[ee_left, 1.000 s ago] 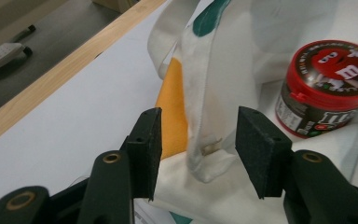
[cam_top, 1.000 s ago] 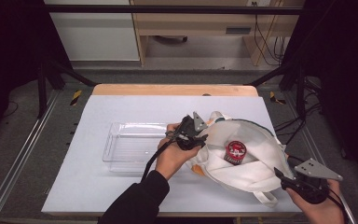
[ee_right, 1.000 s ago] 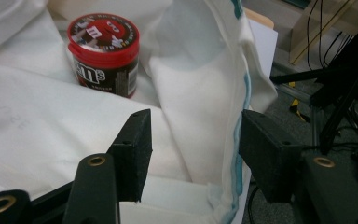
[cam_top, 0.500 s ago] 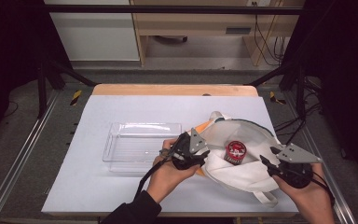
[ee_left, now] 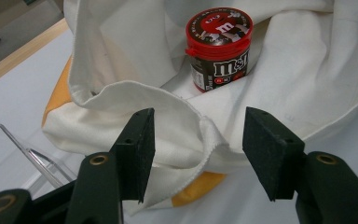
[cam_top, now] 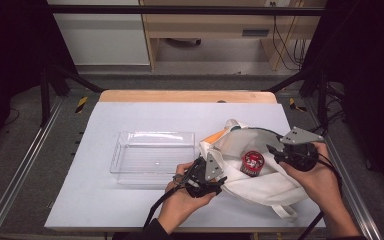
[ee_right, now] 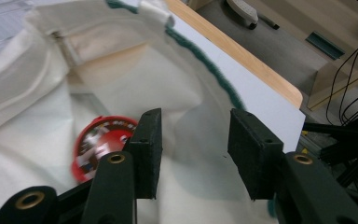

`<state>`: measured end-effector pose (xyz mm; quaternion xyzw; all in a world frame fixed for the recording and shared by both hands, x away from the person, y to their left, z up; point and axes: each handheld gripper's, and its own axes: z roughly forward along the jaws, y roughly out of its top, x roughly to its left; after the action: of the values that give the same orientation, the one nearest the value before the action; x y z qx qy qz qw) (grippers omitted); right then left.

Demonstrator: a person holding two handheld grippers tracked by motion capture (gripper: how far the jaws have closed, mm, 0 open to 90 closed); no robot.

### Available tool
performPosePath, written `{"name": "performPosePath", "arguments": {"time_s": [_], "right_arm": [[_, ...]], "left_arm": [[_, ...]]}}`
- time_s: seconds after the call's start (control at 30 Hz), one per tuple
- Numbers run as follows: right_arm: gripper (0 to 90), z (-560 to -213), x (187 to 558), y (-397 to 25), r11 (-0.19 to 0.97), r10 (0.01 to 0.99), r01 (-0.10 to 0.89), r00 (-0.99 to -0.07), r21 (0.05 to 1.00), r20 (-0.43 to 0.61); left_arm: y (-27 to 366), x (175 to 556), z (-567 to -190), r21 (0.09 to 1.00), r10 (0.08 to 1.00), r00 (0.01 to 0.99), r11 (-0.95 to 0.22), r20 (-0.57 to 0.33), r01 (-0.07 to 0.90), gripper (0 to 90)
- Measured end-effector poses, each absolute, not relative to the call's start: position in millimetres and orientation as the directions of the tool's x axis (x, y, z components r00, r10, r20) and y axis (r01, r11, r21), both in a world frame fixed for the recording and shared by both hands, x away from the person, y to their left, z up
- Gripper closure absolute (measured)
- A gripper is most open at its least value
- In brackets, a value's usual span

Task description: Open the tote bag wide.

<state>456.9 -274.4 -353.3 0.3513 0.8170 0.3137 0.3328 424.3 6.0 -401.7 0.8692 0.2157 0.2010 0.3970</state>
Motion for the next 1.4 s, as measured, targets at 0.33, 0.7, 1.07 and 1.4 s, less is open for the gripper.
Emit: {"name": "performPosePath", "arguments": {"time_s": [0.33,0.7,1.07,1.4], "right_arm": [[50.2,-358.2,486.7,-291.0,0.527,0.812,0.404,-0.499,0.748,-0.303],[86.9,-373.6,500.9,-301.2,0.540,0.807,0.487,-0.531,0.687,-0.258],[88.1,-394.0,523.4,-298.6,0.543,0.819,0.544,-0.512,0.639,-0.260],[88.1,-416.4,533.2,-299.7,0.541,0.830,0.591,-0.490,0.599,-0.266]], "left_arm": [[-0.3,429.5,-413.0,0.759,0.528,0.831,-0.609,0.172,0.230,44.3],[-1.9,432.6,-417.1,0.752,0.498,0.853,-0.620,0.155,0.225,70.6],[-2.8,432.4,-422.3,0.734,0.480,0.861,-0.645,0.171,0.214,79.1],[0.9,424.5,-429.6,0.727,0.465,0.869,-0.654,0.169,0.208,83.2]]}}
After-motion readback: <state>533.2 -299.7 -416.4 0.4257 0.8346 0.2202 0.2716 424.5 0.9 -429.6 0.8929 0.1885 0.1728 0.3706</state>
